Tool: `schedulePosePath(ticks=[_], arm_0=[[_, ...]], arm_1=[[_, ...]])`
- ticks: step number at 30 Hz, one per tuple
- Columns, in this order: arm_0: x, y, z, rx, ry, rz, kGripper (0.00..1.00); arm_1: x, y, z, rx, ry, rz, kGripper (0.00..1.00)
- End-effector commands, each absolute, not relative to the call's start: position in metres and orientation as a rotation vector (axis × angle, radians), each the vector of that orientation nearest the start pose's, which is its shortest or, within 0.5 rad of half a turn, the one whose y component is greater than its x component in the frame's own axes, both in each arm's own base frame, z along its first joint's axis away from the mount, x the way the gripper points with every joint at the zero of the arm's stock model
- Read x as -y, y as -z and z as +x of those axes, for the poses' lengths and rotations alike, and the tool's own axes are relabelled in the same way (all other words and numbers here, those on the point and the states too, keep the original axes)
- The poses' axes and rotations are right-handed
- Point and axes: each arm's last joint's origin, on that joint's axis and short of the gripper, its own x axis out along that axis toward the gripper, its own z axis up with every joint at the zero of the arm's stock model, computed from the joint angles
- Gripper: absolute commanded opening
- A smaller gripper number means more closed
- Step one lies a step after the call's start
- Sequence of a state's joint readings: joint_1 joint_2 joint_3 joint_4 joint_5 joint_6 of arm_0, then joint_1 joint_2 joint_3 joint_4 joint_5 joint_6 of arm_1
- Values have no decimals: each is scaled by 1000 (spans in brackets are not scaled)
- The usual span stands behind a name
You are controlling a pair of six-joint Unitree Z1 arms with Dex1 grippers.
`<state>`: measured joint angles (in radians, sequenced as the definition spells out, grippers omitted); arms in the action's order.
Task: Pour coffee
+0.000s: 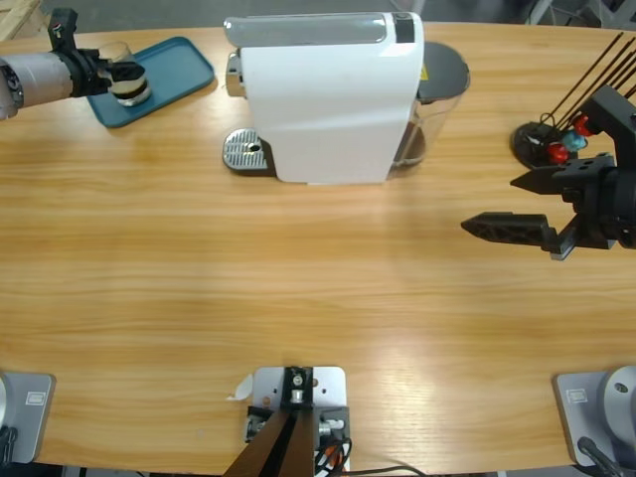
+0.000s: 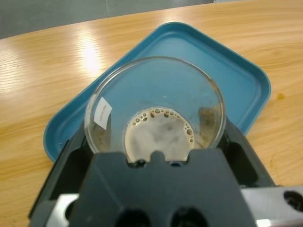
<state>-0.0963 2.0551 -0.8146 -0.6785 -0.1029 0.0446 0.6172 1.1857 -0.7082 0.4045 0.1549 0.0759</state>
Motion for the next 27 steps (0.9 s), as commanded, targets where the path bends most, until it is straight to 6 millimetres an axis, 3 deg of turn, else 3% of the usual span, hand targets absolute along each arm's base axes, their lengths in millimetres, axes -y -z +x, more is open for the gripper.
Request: schedulePosePath(ticks=[1,5,11,15,19,23,27], arm_0=[[38,-162,383,-582,201,25,872],[39,-162,381,-587,217,21,995],[38,-163,370,-594,230,24,996],[31,-186,343,-549,192,49,996],[16,-226,313,-500,148,42,996],[34,-276,251,-527,238,57,996],[67,-310,168,-595,641,25,995]], arm_1=[[-100,-284,123,-903,-707,-123,1000],[-99,-284,123,-902,-705,-121,1000],[-99,-284,123,-901,-704,-121,1000],[-99,-284,123,-902,-702,-121,1000],[-99,-284,123,-901,-701,-121,1000],[-99,-284,123,-901,-706,-119,1000],[-101,-284,123,-905,-737,-117,987]])
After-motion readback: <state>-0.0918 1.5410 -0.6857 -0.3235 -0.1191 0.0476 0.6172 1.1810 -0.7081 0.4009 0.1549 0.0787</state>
